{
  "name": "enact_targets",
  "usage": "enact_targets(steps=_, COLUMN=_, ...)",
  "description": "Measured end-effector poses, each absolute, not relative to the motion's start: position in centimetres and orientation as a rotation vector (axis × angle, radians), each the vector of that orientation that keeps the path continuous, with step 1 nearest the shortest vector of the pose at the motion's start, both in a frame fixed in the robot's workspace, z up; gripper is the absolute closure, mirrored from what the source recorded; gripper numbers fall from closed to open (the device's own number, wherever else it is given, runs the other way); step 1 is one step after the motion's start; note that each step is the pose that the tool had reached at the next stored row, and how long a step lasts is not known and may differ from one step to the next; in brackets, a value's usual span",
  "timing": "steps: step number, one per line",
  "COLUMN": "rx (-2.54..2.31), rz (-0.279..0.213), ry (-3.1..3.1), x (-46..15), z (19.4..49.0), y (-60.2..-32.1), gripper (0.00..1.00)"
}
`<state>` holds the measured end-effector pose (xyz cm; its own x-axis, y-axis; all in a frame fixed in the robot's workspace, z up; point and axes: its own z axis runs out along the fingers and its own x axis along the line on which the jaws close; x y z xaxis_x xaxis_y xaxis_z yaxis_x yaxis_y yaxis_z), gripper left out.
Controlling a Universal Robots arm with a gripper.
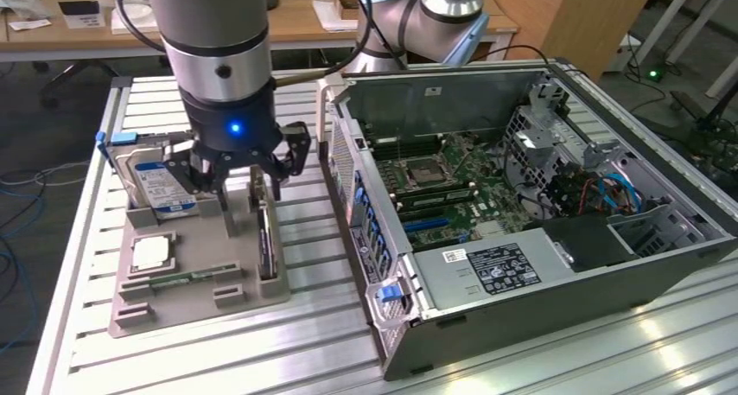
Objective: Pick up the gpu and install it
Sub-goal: 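Pick up the gpu and move the gpu toward the slot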
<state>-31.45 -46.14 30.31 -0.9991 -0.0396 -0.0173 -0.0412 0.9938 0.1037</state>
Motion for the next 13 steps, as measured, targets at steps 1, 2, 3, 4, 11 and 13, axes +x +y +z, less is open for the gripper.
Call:
enact_targets(steps=1, rx=-0.063, rz=0.163, ry=3.121, x=-31.41, z=30.3, y=-46.16, gripper=0.35)
enact_targets(steps=2, rx=-0.063, rz=0.165, ry=3.121, x=-31.35, z=30.28, y=-46.17, gripper=0.35)
enact_targets(steps=3, rx=-0.063, rz=0.167, ry=3.121, x=-31.26, z=30.28, y=-46.18, gripper=0.35)
enact_targets(steps=4, rx=-0.063, rz=0.171, ry=3.121, x=-31.17, z=30.26, y=-46.18, gripper=0.35)
enact_targets(steps=11, rx=-0.063, rz=0.177, ry=3.121, x=-31.01, z=29.77, y=-46.19, gripper=0.35)
enact_targets(steps=13, rx=-0.064, rz=0.177, ry=3.121, x=-31.01, z=29.6, y=-46.18, gripper=0.35)
